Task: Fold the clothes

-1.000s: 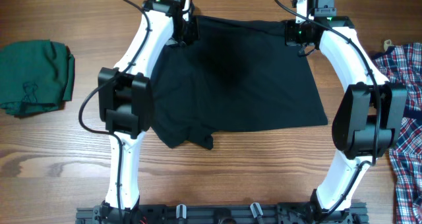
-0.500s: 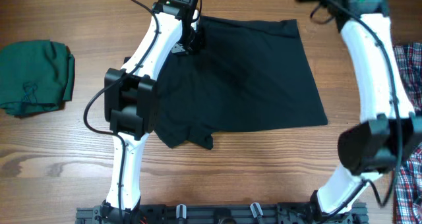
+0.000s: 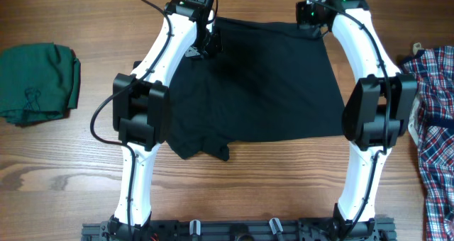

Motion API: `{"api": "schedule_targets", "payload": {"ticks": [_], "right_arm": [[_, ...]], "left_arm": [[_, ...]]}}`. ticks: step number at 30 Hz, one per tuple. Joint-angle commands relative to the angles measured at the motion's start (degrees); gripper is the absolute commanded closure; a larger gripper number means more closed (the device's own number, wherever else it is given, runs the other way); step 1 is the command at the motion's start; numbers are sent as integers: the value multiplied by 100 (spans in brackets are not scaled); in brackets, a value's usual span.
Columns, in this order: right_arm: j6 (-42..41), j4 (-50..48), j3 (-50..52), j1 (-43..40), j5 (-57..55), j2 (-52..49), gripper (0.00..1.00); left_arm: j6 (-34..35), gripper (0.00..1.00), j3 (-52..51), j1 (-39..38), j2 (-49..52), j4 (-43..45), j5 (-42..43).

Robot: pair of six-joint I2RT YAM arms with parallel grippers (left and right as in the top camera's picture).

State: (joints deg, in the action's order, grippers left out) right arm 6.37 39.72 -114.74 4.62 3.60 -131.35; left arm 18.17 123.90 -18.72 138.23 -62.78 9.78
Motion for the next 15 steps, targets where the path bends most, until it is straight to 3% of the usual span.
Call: {"api": "schedule_targets", "payload": {"ticks": [1,6,15], "right_arm": [[74,240,-7,-9,-17,-61,96],[-505,804,-4,-20,-17,-103,96],[-503,702,-4,-20,-22,-686,96]], "left_arm": [[31,90,9,-24,101,22,63],[31,89,9,-24,103,63,63],[31,89,9,-24,107,63,63]]}}
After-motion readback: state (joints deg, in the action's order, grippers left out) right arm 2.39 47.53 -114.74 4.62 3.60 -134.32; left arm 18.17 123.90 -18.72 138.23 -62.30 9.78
